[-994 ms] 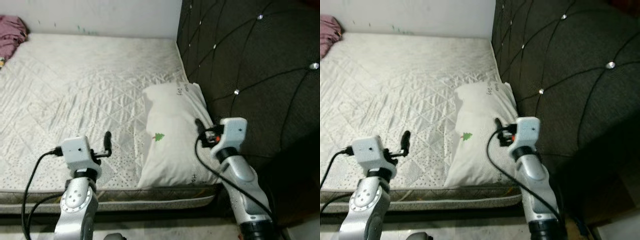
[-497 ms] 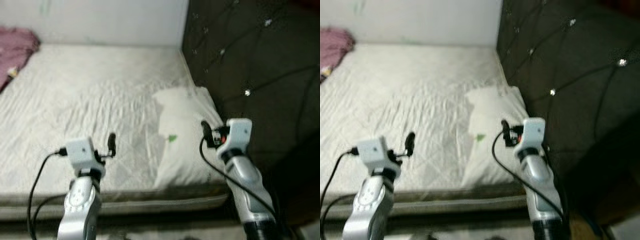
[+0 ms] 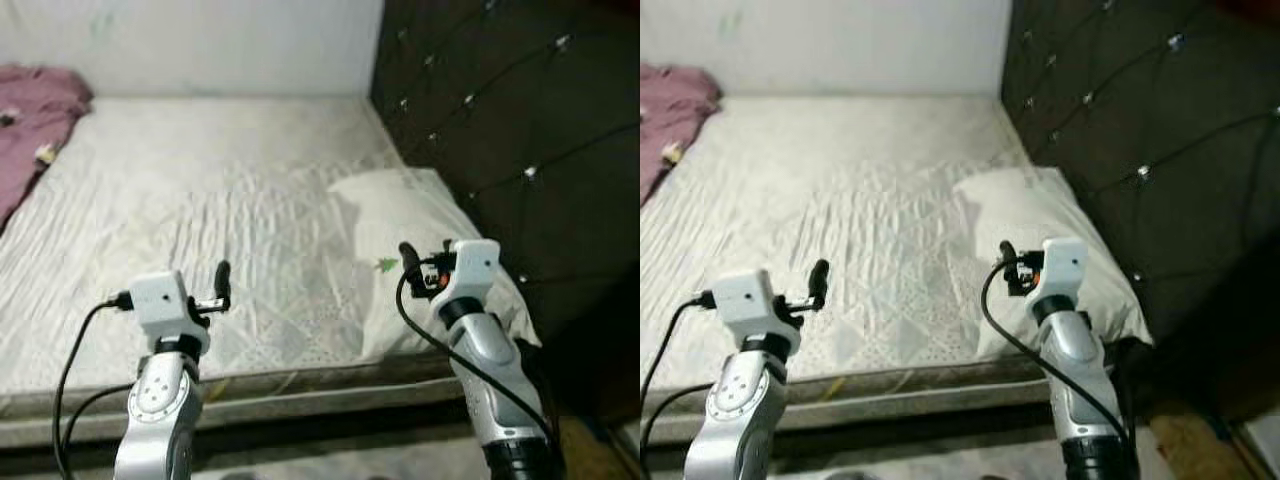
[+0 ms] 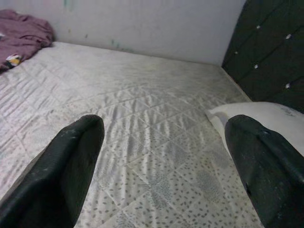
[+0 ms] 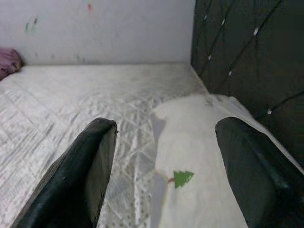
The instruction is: Clean up the room
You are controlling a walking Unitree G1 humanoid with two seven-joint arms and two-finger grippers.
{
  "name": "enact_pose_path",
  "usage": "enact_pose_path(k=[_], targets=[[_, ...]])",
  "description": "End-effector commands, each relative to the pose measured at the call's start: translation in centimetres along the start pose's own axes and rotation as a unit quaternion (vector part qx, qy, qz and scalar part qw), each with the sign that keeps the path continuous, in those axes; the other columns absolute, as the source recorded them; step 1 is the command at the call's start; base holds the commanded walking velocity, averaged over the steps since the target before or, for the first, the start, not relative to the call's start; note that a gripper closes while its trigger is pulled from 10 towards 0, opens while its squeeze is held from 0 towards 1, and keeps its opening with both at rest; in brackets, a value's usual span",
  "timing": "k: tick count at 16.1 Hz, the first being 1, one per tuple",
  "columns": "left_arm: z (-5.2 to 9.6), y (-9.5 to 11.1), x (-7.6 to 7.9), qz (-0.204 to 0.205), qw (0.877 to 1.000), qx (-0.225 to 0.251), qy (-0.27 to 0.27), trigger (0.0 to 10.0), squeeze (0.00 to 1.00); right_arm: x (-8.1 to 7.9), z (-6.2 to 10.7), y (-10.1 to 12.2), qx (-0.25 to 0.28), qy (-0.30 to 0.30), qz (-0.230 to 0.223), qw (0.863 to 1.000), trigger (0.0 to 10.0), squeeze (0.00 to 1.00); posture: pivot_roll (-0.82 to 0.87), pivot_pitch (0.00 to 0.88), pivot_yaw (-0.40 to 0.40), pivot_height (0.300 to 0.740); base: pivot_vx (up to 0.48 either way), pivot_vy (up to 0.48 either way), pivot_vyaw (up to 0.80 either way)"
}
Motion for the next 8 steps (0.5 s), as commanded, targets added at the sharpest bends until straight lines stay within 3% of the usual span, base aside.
enact_pose_path(k=[1, 8], targets=[[0.13, -0.03, -0.46, -0.006, 1.0, -0.001, 0.005, 10.0, 0.0, -0.71, -0.25, 0.38, 0.007, 0.011, -0.003, 1.0, 10.0, 0.0, -0.02, 0.055, -0.034, 0.74, 0.0, 0.0, 0.0], [0.15, 0.08, -0.29, 0.004, 1.0, 0.005, -0.003, 10.0, 0.0, -0.72, -0.32, 0.22, 0.002, 0.01, -0.004, 1.0, 10.0, 0.0, -0.02, 0.055, -0.036, 0.74, 0.0, 0.433, 0.0]])
Point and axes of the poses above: a point about 5 cm out from each wrist's last joint towards the gripper, its own z axis pointing back from the gripper into the wrist, its own y axis along the axis of the wrist's last joint, x = y × z, the point moved 1 cm from there along -z, pointing out of the wrist towards the gripper, and after that the axes turned 6 degrees about -z, right-handed, at the moved point
